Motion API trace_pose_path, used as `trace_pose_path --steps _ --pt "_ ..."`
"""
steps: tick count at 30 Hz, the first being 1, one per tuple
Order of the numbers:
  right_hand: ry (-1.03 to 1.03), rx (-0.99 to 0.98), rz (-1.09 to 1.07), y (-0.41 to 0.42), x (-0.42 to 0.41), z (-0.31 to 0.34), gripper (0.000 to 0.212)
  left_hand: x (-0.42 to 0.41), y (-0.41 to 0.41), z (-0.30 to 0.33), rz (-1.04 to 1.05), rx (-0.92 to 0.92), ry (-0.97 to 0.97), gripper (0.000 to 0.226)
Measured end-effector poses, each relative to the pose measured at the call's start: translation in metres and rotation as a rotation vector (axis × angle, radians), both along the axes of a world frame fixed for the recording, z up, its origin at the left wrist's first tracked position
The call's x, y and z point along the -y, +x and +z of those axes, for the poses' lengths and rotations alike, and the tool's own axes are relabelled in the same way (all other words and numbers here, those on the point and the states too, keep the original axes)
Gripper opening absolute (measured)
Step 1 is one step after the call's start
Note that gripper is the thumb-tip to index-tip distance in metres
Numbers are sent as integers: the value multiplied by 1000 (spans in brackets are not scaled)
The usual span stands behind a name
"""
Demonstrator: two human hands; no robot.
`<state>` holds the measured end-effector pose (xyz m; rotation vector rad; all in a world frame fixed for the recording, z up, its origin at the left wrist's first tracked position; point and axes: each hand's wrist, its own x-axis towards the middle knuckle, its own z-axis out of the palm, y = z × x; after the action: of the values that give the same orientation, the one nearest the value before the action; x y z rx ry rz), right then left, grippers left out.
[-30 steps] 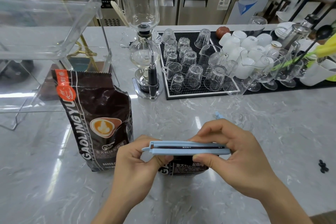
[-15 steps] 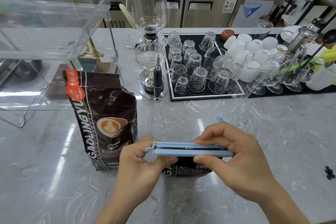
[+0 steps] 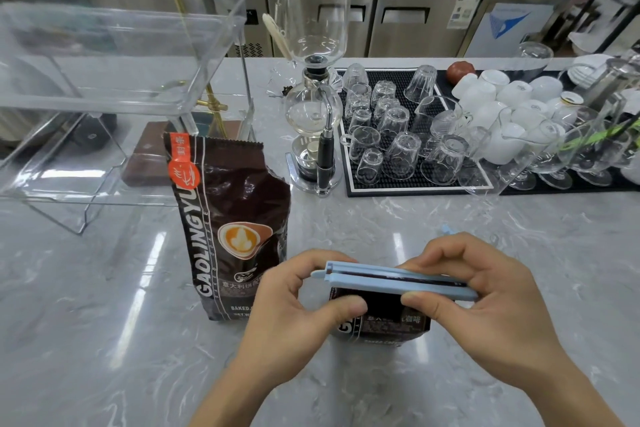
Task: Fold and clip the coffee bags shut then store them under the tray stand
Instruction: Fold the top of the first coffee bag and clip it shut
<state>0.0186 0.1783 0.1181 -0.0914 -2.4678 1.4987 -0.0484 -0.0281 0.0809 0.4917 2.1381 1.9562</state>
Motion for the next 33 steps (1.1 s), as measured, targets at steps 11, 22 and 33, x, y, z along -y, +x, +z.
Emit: trace_pose_path --steps 11,22,33 --pt "-3 43 -22 3 -2 -4 42 1 7 -3 42 45 185 25" --pt "4 29 -4 5 -1 -3 38 -6 9 -3 88 77 318 14" --pt "13 4 1 4 3 -3 39 -11 10 -6 185 3 277 10"
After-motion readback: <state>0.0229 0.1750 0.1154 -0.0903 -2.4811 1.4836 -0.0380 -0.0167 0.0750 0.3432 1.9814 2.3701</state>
